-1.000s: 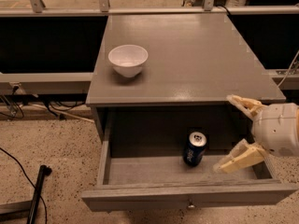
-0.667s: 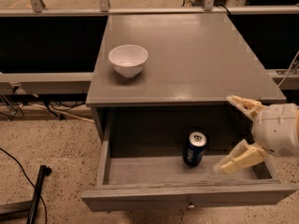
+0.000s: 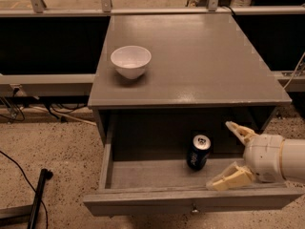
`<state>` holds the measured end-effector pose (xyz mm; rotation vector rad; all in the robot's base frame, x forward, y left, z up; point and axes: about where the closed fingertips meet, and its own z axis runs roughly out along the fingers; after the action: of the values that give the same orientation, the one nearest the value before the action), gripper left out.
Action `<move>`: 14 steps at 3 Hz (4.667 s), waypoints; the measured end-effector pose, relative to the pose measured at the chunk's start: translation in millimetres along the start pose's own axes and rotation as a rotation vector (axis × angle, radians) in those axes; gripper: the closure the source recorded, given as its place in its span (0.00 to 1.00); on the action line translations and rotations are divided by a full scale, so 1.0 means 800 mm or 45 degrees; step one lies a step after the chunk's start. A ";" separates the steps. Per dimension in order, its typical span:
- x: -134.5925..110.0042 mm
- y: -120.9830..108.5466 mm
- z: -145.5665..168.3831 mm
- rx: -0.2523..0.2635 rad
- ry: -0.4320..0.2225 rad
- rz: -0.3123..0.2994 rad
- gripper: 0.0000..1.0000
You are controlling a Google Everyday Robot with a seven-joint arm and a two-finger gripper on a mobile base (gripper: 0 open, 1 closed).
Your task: Pick pepsi can from top drawer and place on counter
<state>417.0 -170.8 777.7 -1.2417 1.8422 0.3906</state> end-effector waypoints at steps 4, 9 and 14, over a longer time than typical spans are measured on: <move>0.065 -0.051 0.099 0.121 -0.174 0.096 0.00; 0.043 -0.054 0.136 0.050 -0.329 0.039 0.87; -0.215 -0.211 -0.078 -0.293 -0.557 -0.385 1.00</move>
Offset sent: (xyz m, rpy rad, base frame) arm 0.0541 -0.0085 -0.0775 0.1004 -0.0456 -0.1794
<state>557.6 -186.0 982.6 -1.4318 1.2444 0.6593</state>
